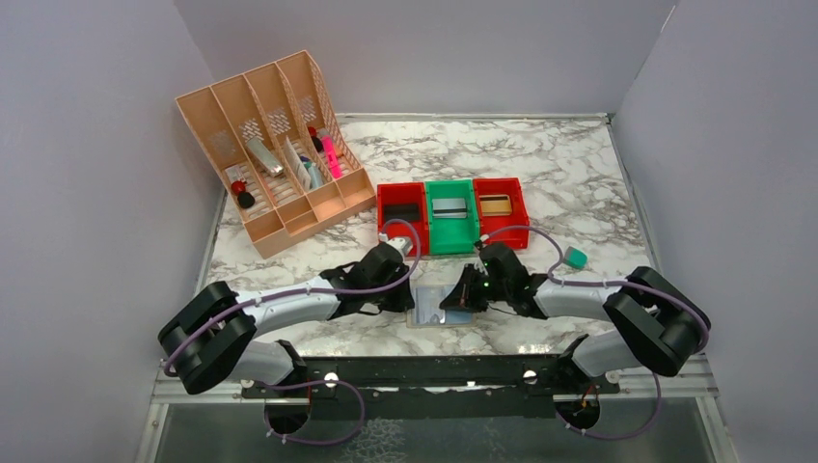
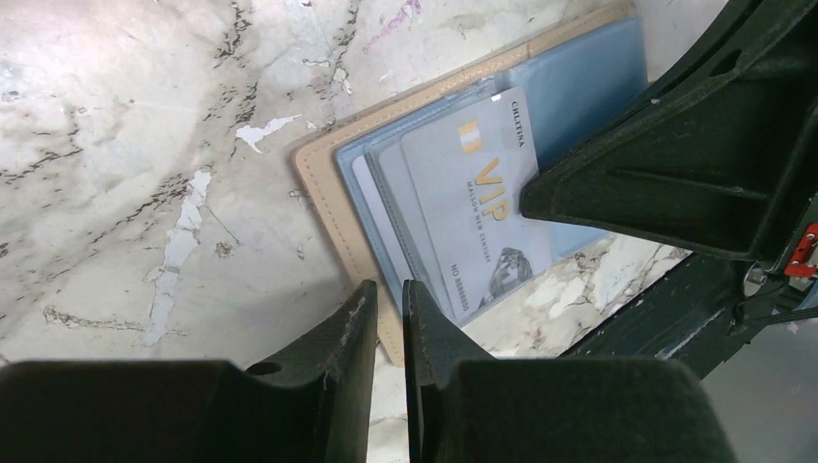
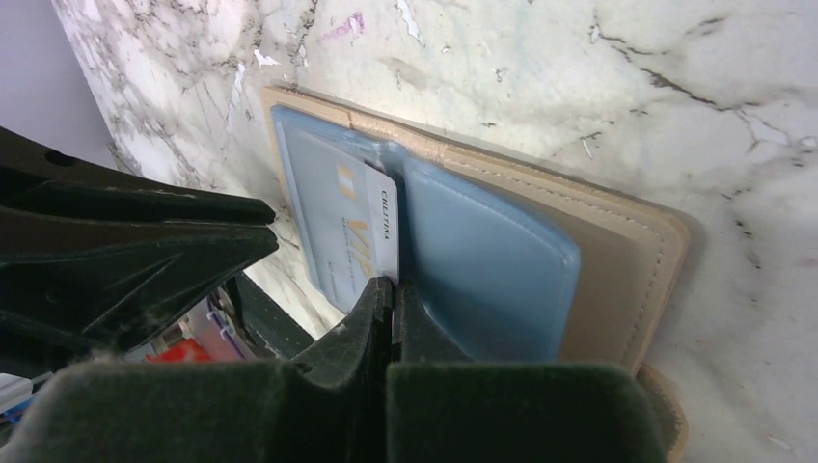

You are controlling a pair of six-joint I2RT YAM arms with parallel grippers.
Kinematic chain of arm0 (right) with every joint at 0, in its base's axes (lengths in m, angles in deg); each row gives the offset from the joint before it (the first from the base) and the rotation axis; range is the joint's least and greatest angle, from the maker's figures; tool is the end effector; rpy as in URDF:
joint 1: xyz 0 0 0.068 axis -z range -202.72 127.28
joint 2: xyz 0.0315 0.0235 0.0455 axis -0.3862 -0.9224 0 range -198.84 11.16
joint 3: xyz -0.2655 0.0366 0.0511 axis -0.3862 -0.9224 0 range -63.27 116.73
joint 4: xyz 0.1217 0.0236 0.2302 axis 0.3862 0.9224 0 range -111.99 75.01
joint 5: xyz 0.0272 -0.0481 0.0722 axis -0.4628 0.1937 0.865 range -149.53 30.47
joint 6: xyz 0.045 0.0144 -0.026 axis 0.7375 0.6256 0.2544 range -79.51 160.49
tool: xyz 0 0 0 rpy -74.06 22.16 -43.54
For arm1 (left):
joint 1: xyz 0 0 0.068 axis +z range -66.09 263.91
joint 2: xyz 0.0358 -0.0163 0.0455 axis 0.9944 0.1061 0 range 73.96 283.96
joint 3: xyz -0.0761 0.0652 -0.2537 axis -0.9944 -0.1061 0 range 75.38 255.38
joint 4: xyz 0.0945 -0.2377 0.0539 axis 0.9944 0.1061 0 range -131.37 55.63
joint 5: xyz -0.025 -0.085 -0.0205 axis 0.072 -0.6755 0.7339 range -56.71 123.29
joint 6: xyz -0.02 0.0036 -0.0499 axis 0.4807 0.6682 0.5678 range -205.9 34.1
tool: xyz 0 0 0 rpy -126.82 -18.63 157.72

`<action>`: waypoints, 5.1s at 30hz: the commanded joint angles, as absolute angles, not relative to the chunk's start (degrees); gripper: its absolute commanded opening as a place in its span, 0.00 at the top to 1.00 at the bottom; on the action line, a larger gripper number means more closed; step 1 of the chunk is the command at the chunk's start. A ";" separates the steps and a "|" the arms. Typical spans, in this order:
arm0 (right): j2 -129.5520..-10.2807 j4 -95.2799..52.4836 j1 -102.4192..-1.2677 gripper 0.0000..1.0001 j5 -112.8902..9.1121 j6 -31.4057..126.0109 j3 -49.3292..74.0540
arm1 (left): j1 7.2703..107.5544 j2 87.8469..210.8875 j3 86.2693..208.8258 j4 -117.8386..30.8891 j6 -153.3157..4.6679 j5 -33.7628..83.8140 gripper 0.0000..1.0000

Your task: Take the credit cards out of the card holder

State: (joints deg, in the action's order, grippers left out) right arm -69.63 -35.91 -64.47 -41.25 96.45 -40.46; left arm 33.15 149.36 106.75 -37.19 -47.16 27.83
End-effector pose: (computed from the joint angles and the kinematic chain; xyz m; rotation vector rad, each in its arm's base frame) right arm 0.1686 0.1654 0.1232 0.1470 2.6234 1.1142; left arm 0.1519 -0.1913 0.1603 0.3165 2.5595 -0.7803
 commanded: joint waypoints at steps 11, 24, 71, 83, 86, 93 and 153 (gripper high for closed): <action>-66.00 -29.37 -64.04 0.99 -41.13 92.29 -39.53 | 32.94 147.00 108.07 -36.27 -48.02 28.93 0.78; -69.31 -28.29 -64.03 0.99 -43.13 92.76 -39.54 | 33.02 148.51 109.80 -44.07 -48.29 21.48 0.68; -66.19 -31.14 -63.14 0.69 -45.43 96.44 -43.00 | 32.52 154.48 111.04 -40.29 -51.38 23.09 0.67; -68.20 -34.49 -62.72 0.78 -44.59 99.24 -44.55 | 29.92 156.24 113.02 -40.96 -52.98 21.05 0.67; -68.20 -34.40 -62.57 0.81 -44.68 99.33 -44.72 | 29.56 156.31 113.25 -40.97 -53.12 21.36 0.67; -67.78 -35.07 -62.44 0.81 -44.33 99.91 -45.28 | 29.42 160.57 113.65 -40.89 -53.52 20.75 0.72; -67.94 -47.56 -59.19 0.82 -36.68 102.91 -49.43 | 27.40 163.00 114.20 -35.18 -50.97 26.52 0.84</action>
